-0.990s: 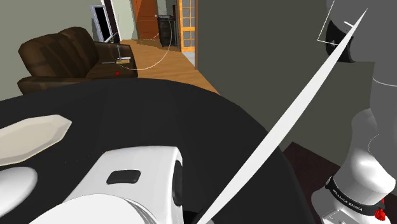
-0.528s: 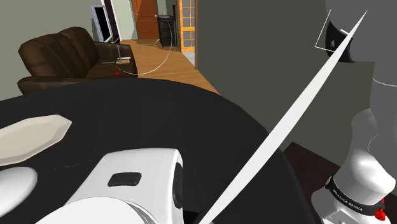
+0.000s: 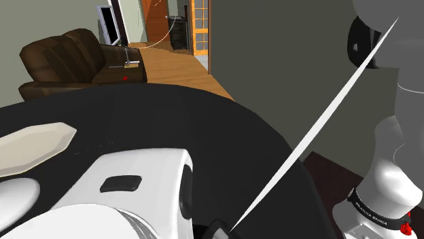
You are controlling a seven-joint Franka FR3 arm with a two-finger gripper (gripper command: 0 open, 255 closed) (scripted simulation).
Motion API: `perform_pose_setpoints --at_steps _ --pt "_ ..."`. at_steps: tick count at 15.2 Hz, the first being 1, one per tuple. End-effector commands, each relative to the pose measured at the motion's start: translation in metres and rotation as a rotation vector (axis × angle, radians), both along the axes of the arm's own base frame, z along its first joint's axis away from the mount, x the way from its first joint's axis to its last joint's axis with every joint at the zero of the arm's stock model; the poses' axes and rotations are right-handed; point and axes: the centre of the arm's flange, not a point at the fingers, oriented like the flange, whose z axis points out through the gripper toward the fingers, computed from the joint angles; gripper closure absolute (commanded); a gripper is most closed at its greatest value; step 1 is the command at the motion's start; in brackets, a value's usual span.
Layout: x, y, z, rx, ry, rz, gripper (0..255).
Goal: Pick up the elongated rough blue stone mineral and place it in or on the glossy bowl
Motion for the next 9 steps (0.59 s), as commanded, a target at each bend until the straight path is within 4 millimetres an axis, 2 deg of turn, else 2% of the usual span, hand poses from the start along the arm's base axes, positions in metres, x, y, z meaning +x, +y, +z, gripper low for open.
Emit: perform_pose_setpoints --at_steps 1,2,9 --pt "0.0002 0.0073 0.0220 -0.001 0.000 0.000 0" --pt "-0.0008 0.0103 0.0319 -0.001 0.000 0.000 0" --pt "-0.0008 0.0103 0.0319 -0.001 0.000 0.000 0"
